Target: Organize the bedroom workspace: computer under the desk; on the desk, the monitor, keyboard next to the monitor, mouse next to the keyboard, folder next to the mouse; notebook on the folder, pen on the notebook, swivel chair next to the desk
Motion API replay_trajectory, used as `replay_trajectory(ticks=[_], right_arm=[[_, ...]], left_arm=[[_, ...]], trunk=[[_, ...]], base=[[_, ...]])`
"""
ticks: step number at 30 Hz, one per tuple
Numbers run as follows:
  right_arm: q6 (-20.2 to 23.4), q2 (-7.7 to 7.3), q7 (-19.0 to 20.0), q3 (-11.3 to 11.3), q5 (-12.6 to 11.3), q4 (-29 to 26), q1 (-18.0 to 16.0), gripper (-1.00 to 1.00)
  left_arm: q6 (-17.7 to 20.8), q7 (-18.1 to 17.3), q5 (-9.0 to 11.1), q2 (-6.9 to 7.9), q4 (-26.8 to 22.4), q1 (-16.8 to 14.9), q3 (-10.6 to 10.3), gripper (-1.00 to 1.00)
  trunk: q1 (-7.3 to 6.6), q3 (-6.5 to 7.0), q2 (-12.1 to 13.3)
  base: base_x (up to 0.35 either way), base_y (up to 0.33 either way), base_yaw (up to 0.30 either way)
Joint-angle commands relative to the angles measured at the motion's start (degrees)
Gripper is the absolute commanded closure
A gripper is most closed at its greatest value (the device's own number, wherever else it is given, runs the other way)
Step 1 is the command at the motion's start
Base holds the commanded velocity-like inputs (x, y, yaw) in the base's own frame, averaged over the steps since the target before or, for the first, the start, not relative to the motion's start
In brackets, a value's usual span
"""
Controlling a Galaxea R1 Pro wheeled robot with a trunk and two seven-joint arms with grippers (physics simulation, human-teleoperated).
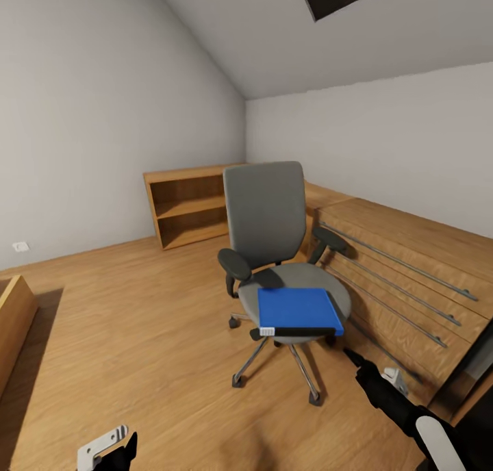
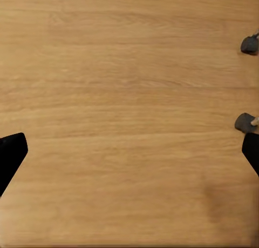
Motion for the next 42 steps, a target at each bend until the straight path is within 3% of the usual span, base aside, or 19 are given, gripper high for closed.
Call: replay_trajectory(ticks=[1,12,16,19,20,21,29,38,42], right_arm=[[0.35,0.02,0.13,-0.07,-0.16,0.0,-0.03,-1.0],[0.16,0.26,0.98,0.32,-0.19,-1.59,-0.03,-1.0],[-3.92,0.53,0.81,0.49,-0.4,-1.8,-0.03,-1.0],[-4.34,0.6,0.69,0.73,-0.45,-1.85,-0.08,-1.0],[-4.51,1.07,0.64,0.99,-0.53,-1.85,-0.12,-1.0],[-4.84,3.65,0.54,1.18,-0.48,-1.8,-0.4,-1.0],[-4.99,7.12,0.49,1.2,-0.61,-1.76,-0.63,-1.0],[-5.03,7.31,0.49,0.73,-0.55,-1.76,-0.65,-1.0],[-5.62,7.21,0.49,-1.99,-0.53,-1.76,-0.66,-1.0]], left_arm=[[0.31,0.27,0.49,0.02,-0.09,0.01,-0.05,-1.0],[0.25,0.24,0.49,0.09,1.32,0.01,-0.02,-1.0],[0.09,0.25,0.45,0.11,2.09,0.01,0.02,-1.0],[0.08,0.25,0.42,0.08,2.17,0.01,-0.02,-1.0],[0.08,0.24,0.41,0.07,2.21,0.01,-0.04,-1.0],[0.08,0.24,0.4,0.07,2.24,0.01,-0.05,-1.0],[0.08,0.24,0.4,0.06,2.52,0.01,-0.05,-1.0],[0.08,0.24,0.39,0.06,2.94,0.01,-0.05,-1.0],[0.08,0.3,0.4,0.06,2.96,0.01,-0.05,-1.0]], trunk=[[0.22,-0.23,-0.44],[0.44,-0.41,-0.84],[0.44,-0.41,-0.84],[0.44,-0.41,-0.84],[0.44,-0.41,-0.84],[0.44,-0.41,-0.84],[0.44,-0.41,-0.84],[0.44,-0.41,-0.84],[0.44,-0.41,-0.84]], base=[[0.0,0.0,0.0],[0.0,0.0,0.0],[0.116,0.0,0.0],[0.262,0.0,0.0],[0.137,0.0,0.0],[0.029,0.0,0.0],[0.097,0.026,0.0],[0.021,0.005,0.0],[0.001,0.0,0.0]])
